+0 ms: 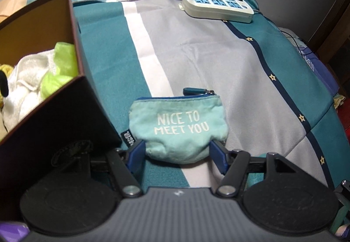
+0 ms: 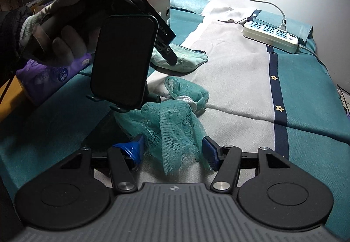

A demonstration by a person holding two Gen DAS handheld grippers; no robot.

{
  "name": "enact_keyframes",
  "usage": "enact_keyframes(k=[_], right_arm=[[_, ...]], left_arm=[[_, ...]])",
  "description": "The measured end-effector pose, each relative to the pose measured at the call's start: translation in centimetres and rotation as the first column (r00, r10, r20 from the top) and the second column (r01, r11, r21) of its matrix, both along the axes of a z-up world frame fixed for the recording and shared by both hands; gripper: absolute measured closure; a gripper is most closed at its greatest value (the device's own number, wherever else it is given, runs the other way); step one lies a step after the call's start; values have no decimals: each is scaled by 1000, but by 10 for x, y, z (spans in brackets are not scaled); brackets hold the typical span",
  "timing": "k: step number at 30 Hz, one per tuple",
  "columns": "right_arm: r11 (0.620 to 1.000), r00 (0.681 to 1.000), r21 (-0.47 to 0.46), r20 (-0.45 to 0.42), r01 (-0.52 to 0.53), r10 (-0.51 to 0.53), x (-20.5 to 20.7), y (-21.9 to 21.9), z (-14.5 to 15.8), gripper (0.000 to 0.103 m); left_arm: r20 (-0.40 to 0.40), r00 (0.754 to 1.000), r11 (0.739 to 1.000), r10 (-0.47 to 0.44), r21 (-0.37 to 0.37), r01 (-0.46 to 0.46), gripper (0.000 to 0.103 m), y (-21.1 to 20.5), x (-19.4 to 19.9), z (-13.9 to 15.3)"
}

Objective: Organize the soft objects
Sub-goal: 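Grasp the mint pouch with the left tool while the right tool grasps the teal mesh puff, then lift the mint pouch and teal mesh puff over the box with both tools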

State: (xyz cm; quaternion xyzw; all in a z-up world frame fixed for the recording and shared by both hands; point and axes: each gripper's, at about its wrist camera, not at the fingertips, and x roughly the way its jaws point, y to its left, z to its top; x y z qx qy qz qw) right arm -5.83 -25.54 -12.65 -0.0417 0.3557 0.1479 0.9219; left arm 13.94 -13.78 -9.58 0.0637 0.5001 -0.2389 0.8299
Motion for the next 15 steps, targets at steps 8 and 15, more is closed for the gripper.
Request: enact_keyframes(k=[8,15], right_arm=[[981,997,184,-42,70,-63,8,-22,-4,72],[946,988,287,-47,152,-145,7,-37,-3,102]], left_arm=[[53,998,998,-40,50,37,51,-10,2,-6],[97,994,998,-44,46,40,79,-10,0,1]])
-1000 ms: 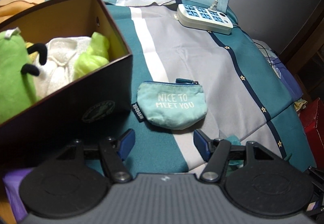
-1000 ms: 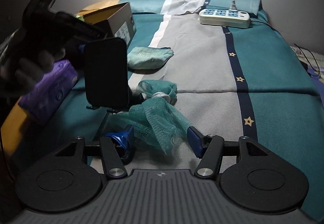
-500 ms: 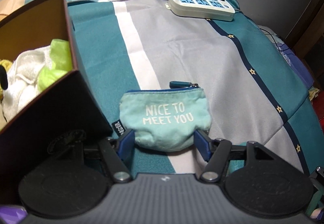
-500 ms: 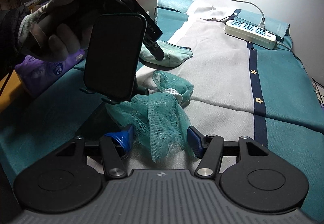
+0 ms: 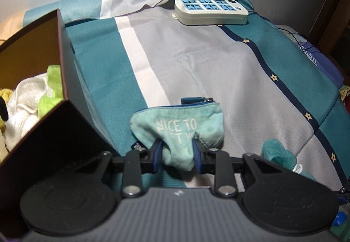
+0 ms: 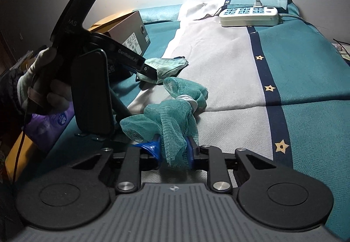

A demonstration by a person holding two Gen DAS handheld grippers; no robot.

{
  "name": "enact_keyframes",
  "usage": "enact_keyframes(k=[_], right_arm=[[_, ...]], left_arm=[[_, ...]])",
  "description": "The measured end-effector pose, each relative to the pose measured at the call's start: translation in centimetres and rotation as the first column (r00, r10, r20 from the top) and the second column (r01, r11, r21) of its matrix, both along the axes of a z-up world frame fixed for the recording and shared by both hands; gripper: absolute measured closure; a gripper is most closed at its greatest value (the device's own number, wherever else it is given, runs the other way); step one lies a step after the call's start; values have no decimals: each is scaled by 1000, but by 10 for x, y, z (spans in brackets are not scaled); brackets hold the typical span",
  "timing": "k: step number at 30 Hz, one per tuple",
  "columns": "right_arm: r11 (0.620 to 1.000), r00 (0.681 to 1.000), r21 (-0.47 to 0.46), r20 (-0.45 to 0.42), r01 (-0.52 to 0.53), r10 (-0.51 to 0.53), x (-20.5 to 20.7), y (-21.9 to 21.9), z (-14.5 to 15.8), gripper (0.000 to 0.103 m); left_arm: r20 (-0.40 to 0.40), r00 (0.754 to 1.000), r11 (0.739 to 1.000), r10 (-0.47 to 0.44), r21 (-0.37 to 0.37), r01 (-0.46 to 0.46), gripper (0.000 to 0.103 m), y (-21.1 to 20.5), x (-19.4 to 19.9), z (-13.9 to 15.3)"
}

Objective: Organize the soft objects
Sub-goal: 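Lift the mint pouch and teal mesh puff over the box with both tools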

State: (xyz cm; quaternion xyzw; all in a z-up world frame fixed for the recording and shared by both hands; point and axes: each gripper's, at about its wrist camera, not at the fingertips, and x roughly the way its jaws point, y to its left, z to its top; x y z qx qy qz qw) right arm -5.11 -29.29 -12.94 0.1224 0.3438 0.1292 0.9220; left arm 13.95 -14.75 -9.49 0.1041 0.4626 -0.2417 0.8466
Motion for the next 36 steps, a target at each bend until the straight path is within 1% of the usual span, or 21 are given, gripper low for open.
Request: enact_keyframes(k=[1,4,8,12,18,23,28,31,33,36], right_arm=[[1000,1000,18,5,10,-10,-1,-2,1,102],[997,999,59,20,46,-47,-3,-8,4,103],[987,994,133,44,92,-99,-3,-17,11,103],[965,986,226,65,132,-151,-6,-27,20,103],[924,974,347,91,164,-207,-2,-41,36,103],[912,967,387,151,134,-206,12,-43,58,103],[915,961,396,216,73,-171,37,-39,82,103],[916,957,400,255,27,-140,55,-35,98,103],[918,954,396,278,-8,-112,68,-30,111,103],[917,951,392,306,-77,-51,93,-17,135,103]], left_arm=[[12,1000,1000,-3,1,3,82,-1,-1,3],[45,999,1000,-14,-1,14,88,-2,-5,12],[83,996,1000,-12,-21,14,91,3,-8,27],[123,992,998,-6,-64,14,94,13,-12,49],[184,983,991,19,-137,6,95,31,-21,85],[257,963,981,84,-193,-34,95,54,-25,119],[321,931,972,174,-211,-109,95,84,-19,142],[334,913,964,233,-204,-171,95,103,-12,144],[335,903,958,270,-192,-215,95,115,-7,140],[316,893,944,320,-188,-272,95,132,-2,131]])
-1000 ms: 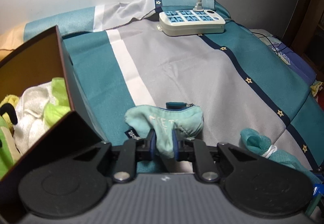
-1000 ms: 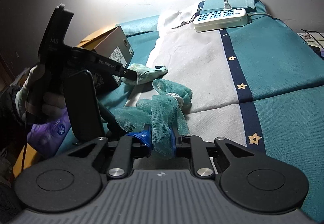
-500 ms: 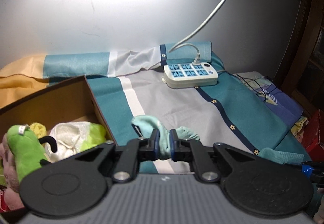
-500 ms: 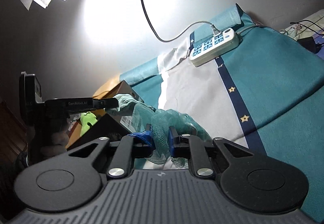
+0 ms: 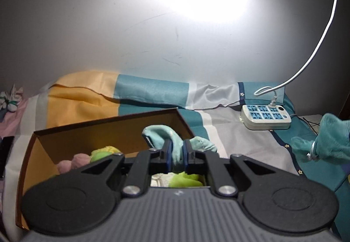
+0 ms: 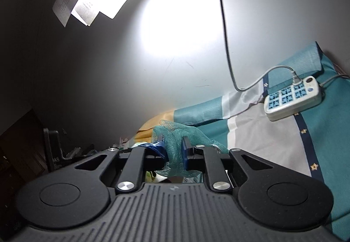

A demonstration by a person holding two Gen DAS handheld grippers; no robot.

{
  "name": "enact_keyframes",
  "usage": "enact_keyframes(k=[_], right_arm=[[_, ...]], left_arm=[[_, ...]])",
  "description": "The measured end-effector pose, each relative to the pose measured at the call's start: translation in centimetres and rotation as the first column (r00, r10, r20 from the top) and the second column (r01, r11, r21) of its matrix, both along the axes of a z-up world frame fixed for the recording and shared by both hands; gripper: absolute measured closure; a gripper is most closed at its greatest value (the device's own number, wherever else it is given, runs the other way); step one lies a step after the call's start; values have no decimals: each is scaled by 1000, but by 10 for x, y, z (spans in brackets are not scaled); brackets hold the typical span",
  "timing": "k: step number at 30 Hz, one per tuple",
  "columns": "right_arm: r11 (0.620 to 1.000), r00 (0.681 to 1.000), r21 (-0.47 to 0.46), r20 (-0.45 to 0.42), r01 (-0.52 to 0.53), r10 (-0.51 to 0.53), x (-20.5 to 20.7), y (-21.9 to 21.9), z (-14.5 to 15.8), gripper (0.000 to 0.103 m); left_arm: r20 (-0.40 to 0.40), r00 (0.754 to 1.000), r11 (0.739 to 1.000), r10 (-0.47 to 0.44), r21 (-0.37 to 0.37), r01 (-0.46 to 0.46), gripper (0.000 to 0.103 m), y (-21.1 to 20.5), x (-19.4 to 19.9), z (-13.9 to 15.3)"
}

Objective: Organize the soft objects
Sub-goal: 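Lift the mint pouch and teal mesh puff over the box with both tools, then drop the pouch and mesh puff into the box, opening both tools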

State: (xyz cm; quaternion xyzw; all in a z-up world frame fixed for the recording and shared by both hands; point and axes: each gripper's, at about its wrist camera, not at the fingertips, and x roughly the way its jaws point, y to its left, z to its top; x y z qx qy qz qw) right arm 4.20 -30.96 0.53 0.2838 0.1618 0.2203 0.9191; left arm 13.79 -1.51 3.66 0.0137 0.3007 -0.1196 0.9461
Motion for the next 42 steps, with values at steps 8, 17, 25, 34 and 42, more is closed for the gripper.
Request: enact_keyframes(k=[8,17,25,34,42], right_arm=[[989,989,-16,7,-150,150,59,55,44,103],[953,969,-194,-131,-232,210,112,136,29,103],[901,934,-357,-337,-245,121,134,182,-9,97],[958,939,-220,-327,-186,108,113,163,27,94],[970,947,-148,-285,-194,146,72,158,50,92]], left_arm=[[-32,995,996,92,0,-92,95,35,-4,-17],[-20,981,981,194,-15,-195,95,90,-20,-13],[-65,986,988,152,4,-153,61,88,-22,-31],[-34,987,986,160,-52,-162,40,109,-43,-1],[1,969,969,247,-10,-247,40,129,-80,21]])
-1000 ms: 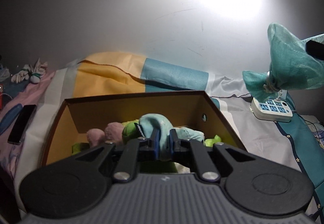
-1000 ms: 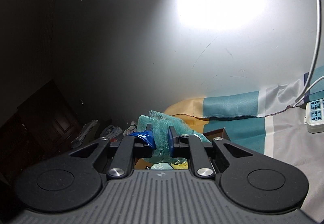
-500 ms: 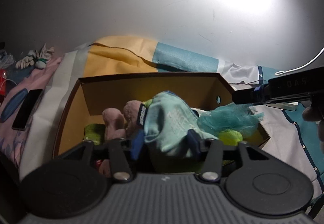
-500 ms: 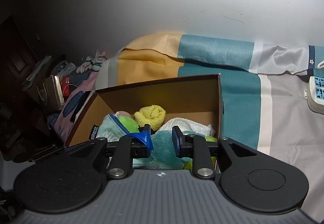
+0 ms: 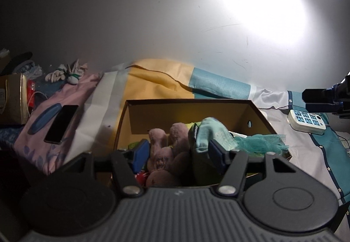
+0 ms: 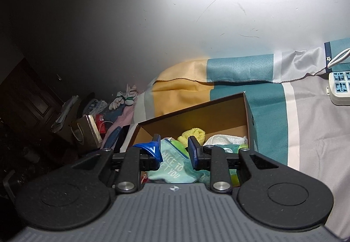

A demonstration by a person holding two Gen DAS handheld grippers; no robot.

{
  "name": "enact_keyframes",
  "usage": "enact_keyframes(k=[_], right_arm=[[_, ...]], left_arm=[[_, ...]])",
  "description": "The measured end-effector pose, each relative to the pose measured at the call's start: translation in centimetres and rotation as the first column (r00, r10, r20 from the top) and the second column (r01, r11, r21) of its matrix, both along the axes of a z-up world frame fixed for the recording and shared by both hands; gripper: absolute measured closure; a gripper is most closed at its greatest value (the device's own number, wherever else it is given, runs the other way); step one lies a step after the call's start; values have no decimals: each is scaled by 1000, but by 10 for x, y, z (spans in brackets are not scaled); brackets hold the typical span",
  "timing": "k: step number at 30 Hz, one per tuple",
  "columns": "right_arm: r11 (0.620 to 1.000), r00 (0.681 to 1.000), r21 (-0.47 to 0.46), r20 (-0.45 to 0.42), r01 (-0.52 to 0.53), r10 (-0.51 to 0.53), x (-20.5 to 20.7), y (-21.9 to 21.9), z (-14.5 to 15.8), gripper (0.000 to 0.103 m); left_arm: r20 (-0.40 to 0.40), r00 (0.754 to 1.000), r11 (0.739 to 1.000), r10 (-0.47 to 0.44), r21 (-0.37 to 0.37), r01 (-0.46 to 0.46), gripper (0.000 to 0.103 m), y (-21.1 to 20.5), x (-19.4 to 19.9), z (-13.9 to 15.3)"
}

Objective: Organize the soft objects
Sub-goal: 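Drop the pouch and mesh puff into the box, opening both tools, then withdraw both tools back from the box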

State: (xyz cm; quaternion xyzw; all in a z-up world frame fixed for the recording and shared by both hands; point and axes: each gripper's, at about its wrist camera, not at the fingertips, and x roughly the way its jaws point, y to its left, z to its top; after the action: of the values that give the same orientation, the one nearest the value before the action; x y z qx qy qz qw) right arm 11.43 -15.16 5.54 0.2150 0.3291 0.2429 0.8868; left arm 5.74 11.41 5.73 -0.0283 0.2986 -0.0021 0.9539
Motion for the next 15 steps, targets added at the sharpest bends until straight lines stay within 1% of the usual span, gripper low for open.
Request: enact_keyframes(k=[3,9,13,15], right_arm=[[1000,1000,-2,9,-12,13,-18,4,3,92],[999,1000,43,11,-21,21,-48,6,-5,90],[999,999,31,24,-38,37,-68,9,-14,90],[998,998,45,22,-54,53,-76,8,-19,90]], left_arm=[[-12,1000,1000,22,-12,-22,40,8,-16,3],[-72,996,999,48,27,-46,40,7,-46,1],[-110,991,997,72,48,-67,38,2,-60,-5],[-127,988,995,87,55,-80,38,-1,-66,-7]])
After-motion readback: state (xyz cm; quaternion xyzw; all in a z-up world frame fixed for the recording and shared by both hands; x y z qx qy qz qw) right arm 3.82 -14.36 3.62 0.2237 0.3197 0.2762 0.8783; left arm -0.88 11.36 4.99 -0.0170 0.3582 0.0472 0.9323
